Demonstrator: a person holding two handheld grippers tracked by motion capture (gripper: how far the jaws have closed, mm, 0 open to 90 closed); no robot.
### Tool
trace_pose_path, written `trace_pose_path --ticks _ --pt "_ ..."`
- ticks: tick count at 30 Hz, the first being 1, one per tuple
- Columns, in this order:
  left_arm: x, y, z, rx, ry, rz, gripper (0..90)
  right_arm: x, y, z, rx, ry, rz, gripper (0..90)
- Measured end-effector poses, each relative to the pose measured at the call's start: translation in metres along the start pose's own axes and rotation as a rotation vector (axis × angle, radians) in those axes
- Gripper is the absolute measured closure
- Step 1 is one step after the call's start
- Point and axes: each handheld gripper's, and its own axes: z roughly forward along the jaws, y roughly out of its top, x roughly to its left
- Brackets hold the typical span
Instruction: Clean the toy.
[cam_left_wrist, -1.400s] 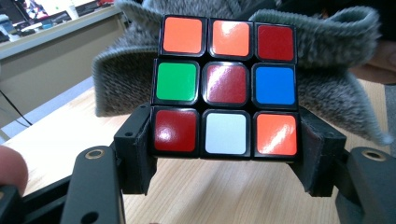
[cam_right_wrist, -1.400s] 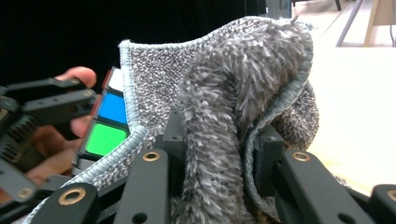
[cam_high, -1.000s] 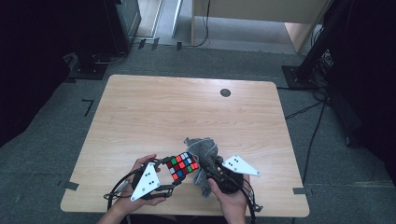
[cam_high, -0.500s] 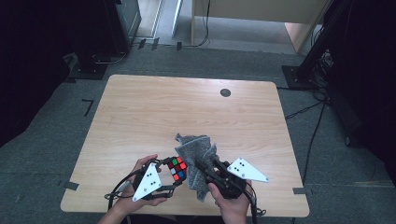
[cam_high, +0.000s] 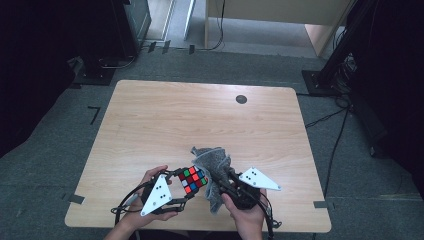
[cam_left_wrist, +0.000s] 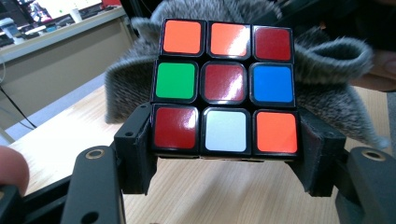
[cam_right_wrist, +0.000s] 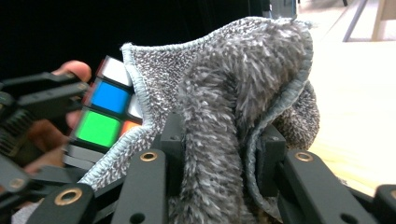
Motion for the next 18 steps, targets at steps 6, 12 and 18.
trace_pose_path --ticks 6,12,18 --pt "0.01 0.005 -0.01 -0.052 0.008 -0.048 34.0 -0.015 0.001 -0.004 -0.003 -0.052 0.017 64.6" --pt "0.028 0.005 -0.021 -0.112 0.004 -0.15 34.0 -0.007 -0.001 -0.001 -0.03 0.043 -0.06 68.3" --pt "0.033 0.004 -0.025 -0.141 -0.019 -0.198 34.0 0.018 -0.008 0.008 -0.017 0.11 -0.246 69.5"
